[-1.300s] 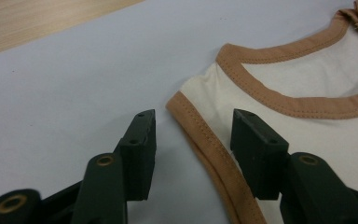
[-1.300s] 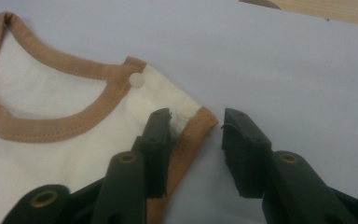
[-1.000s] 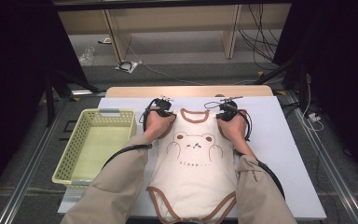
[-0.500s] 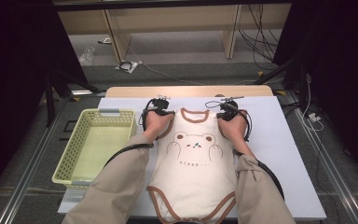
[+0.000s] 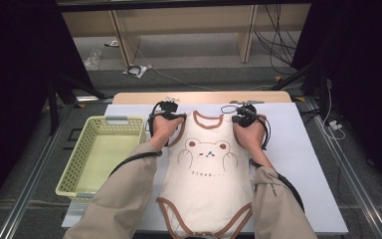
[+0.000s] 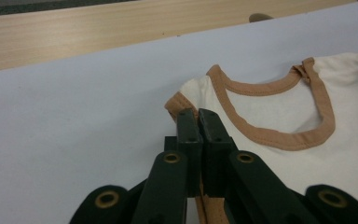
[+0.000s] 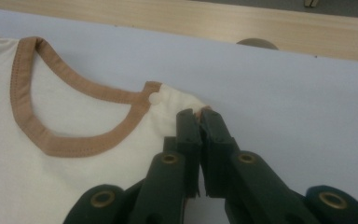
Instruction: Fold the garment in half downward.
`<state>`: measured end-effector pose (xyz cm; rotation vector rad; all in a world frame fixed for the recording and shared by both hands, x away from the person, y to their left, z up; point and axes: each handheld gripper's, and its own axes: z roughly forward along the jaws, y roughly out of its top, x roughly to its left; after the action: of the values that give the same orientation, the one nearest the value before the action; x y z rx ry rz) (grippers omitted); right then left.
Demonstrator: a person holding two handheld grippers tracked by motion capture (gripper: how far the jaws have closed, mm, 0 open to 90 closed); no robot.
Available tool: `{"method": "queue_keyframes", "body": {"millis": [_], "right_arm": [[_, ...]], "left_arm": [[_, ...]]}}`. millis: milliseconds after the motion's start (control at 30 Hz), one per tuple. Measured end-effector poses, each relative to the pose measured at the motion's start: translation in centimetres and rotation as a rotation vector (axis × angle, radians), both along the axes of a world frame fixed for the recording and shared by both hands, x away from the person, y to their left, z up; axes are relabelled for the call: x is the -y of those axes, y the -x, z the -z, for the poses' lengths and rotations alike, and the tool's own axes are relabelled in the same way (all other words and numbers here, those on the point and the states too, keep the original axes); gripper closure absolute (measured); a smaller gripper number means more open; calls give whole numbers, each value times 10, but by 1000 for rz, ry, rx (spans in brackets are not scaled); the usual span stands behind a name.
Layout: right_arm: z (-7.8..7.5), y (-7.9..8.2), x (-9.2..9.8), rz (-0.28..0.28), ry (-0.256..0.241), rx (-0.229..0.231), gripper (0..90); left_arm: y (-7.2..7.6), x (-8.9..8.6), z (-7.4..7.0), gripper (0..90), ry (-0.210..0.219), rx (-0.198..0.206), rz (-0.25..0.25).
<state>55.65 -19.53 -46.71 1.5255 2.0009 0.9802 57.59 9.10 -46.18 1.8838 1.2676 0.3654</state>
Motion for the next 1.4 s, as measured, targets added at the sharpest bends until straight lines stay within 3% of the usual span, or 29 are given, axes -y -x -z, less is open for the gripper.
{"method": "queue_keyframes", "body": {"millis": [500,1400], "right_arm": [[-17,1,-4,-1,-1,59,875],[-32,3,-6,9,8,151,875]], "left_arm": [[0,-7,-18,877,57,39,-4],[-1,-9,-40,877,66,113,5]]}}
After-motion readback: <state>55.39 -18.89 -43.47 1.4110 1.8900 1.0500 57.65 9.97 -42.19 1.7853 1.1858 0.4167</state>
